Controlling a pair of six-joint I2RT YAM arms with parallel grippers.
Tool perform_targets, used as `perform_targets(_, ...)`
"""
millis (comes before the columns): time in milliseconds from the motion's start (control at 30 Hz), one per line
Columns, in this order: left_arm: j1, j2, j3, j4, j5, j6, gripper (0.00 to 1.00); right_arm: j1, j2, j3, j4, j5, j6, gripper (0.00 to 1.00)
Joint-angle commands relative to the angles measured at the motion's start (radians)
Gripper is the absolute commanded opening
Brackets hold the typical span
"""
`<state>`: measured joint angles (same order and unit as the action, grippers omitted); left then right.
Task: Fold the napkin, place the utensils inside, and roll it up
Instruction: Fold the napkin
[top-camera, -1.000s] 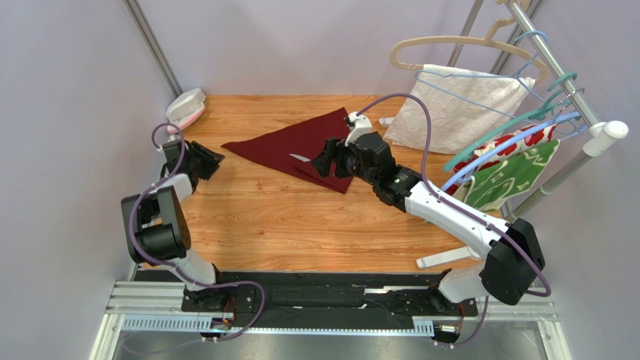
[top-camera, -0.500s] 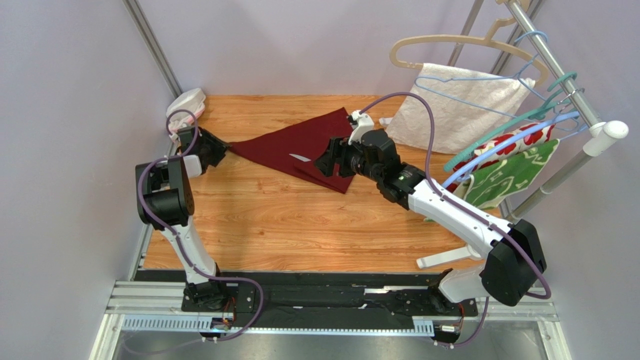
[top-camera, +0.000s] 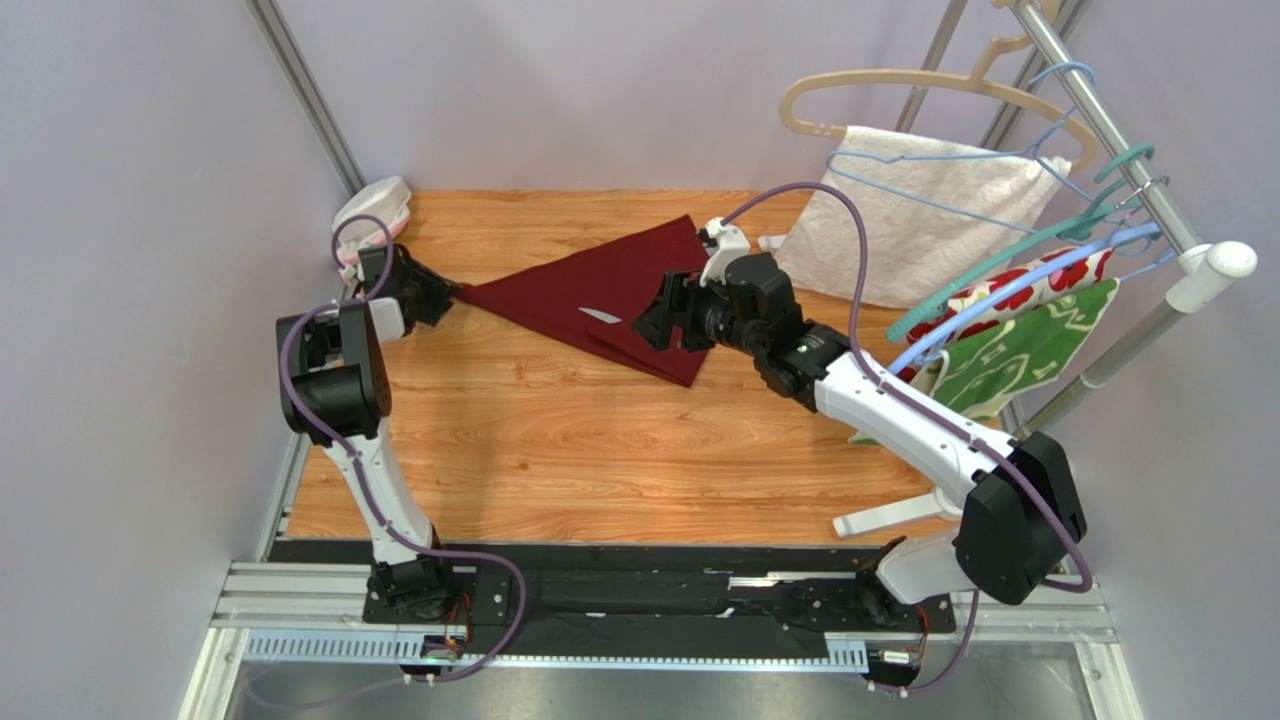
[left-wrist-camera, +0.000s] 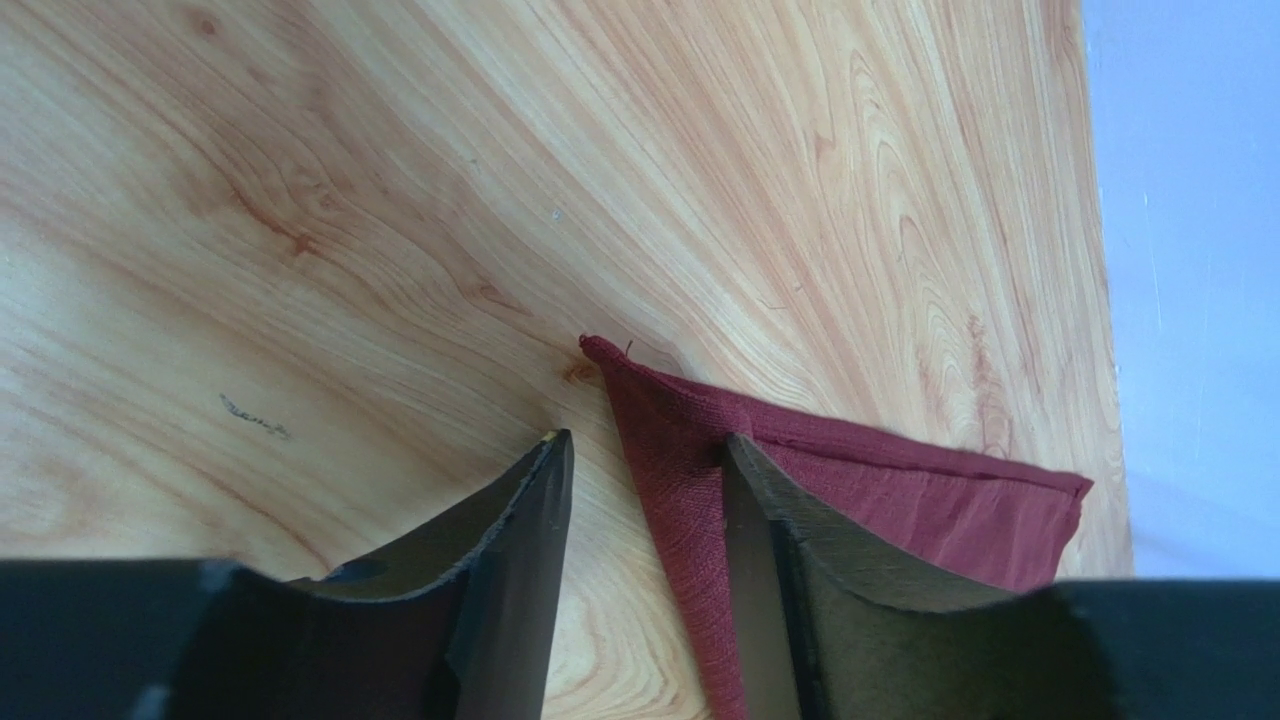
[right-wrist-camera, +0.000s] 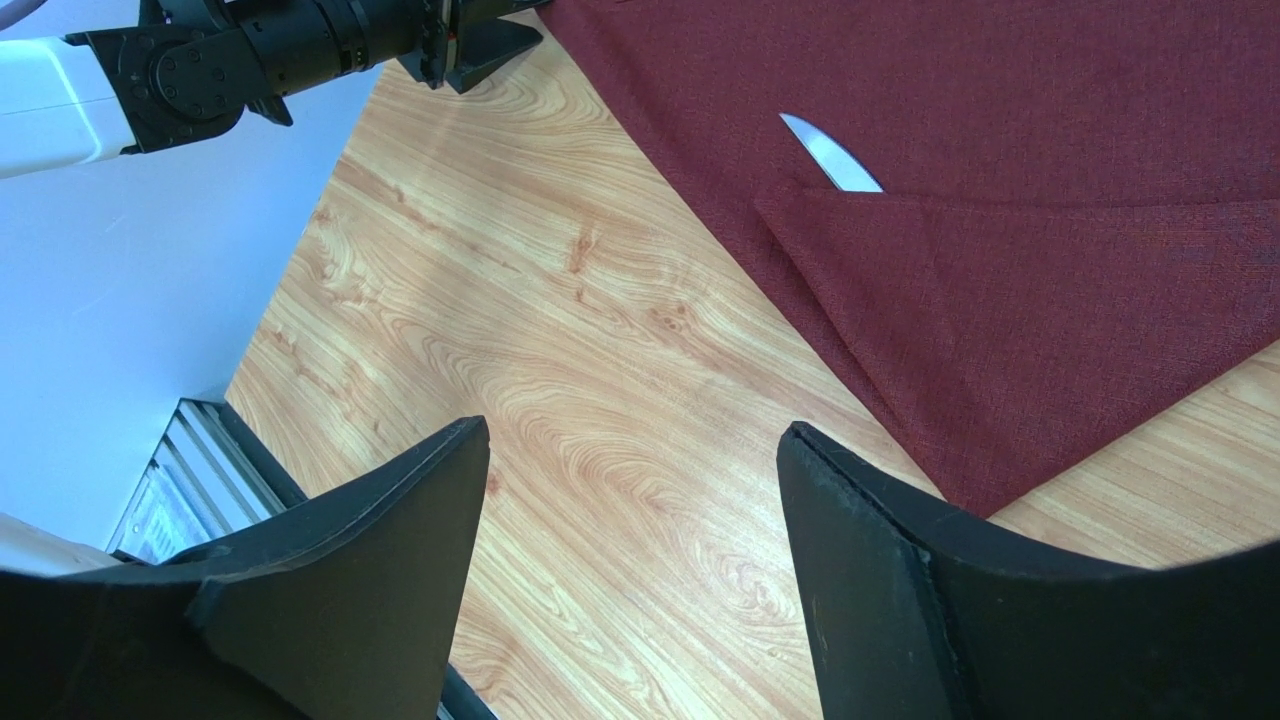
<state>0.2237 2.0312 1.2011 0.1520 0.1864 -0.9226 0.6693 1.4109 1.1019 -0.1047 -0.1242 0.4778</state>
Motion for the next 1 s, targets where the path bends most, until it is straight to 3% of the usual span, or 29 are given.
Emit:
perform_targets(0, 0.000, 0.004, 0.017, -0.009, -0.013, -0.024, 0.47, -0.016, 0.019, 0.046, 0.019, -0.025, 0.002, 0.74)
perform_targets(400, 0.005, 0.050, 0.063, -0.054, 0.019, -0.035, 0.27, -0.023, -0.001, 0.027, 0.022, -0.029, 0.001, 0.74)
perform_targets(433, 0.009, 0.055, 0.067, -0.057, 0.033, -0.035, 0.20, -0.023, -0.003, 0.024, 0.022, -0.029, -0.002, 0.74)
perform_targets(667, 0.029, 0.070, 0.089, -0.071, 0.080, -0.021, 0.01, -0.023, -0.018, 0.006, 0.022, -0.025, -0.005, 0.74)
perform_targets(967, 0.055, -0.070, -0.021, -0.043, 0.078, 0.106, 0.00, -0.023, -0.021, -0.020, 0.020, -0.014, -0.010, 0.73)
